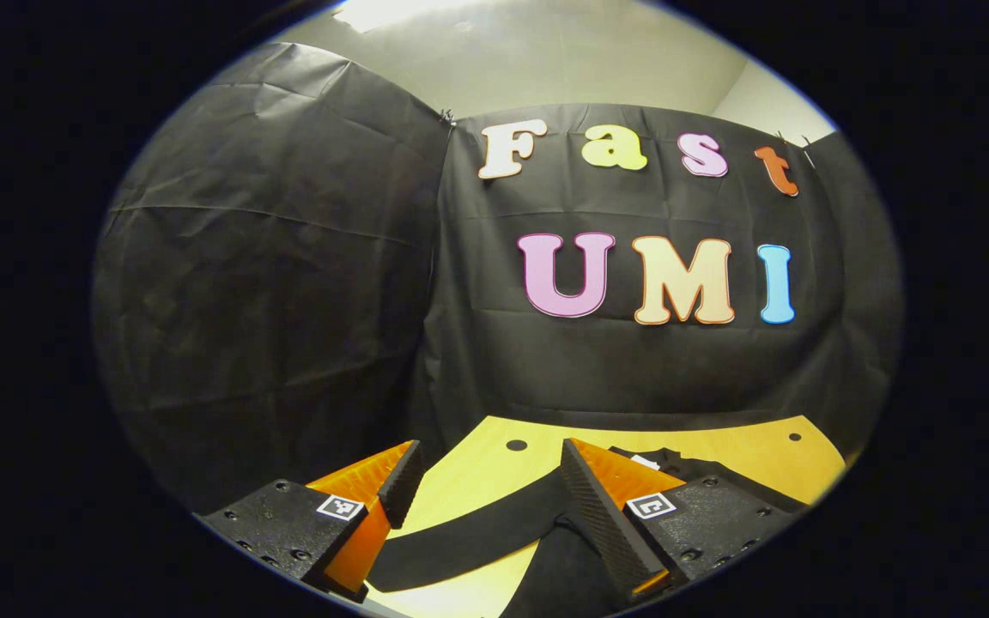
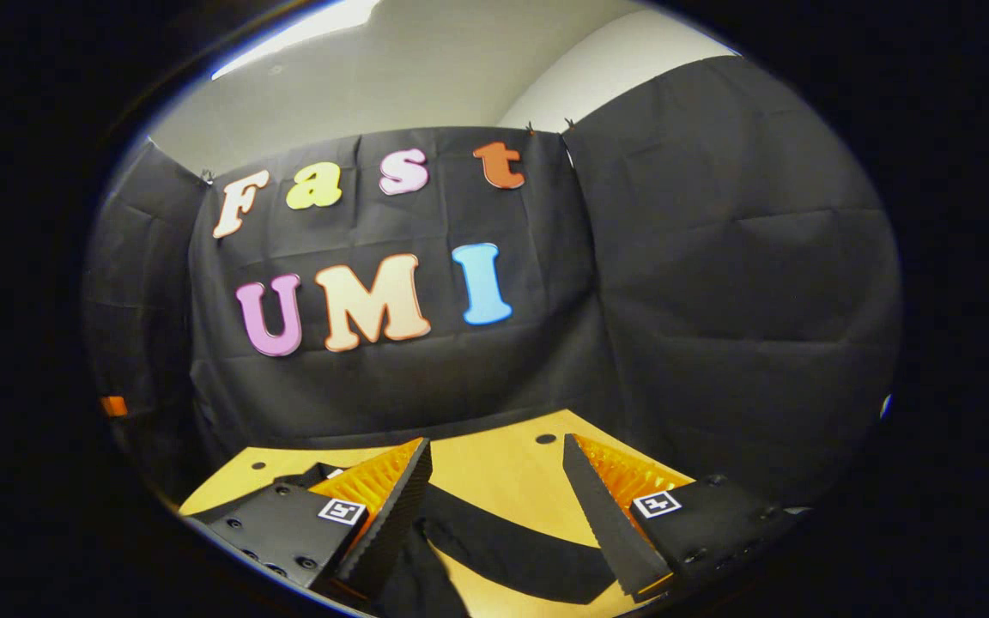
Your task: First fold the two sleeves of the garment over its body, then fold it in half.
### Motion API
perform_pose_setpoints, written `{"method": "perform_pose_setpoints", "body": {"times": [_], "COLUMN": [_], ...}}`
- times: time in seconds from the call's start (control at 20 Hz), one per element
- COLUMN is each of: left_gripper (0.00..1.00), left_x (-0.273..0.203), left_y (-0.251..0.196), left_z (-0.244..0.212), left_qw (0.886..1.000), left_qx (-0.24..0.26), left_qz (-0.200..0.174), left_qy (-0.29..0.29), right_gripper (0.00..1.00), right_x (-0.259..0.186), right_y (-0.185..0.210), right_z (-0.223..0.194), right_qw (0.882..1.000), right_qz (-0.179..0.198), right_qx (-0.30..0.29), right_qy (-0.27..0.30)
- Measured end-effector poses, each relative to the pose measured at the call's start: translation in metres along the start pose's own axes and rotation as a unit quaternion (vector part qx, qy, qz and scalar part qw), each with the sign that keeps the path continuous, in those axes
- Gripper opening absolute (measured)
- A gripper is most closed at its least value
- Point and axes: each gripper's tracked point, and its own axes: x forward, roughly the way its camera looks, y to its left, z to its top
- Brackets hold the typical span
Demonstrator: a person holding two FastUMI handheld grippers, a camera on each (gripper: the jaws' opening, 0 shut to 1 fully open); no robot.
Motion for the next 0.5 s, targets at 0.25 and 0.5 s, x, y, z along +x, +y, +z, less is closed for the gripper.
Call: {"method": "perform_pose_setpoints", "body": {"times": [0.25,0.5], "left_gripper": [0.95,0.95], "left_x": [0.002,0.006], "left_y": [0.005,0.003], "left_z": [-0.002,-0.003], "left_qw": [1.000,1.000], "left_qx": [0.005,0.009], "left_qz": [0.017,0.028], "left_qy": [0.006,0.011], "right_gripper": [0.92,0.97], "right_x": [0.022,0.038], "right_y": [-0.029,-0.067], "right_z": [-0.069,-0.143], "right_qw": [0.995,0.986], "right_qz": [-0.015,-0.055], "right_qx": [0.068,0.017], "right_qy": [0.076,0.156]}}
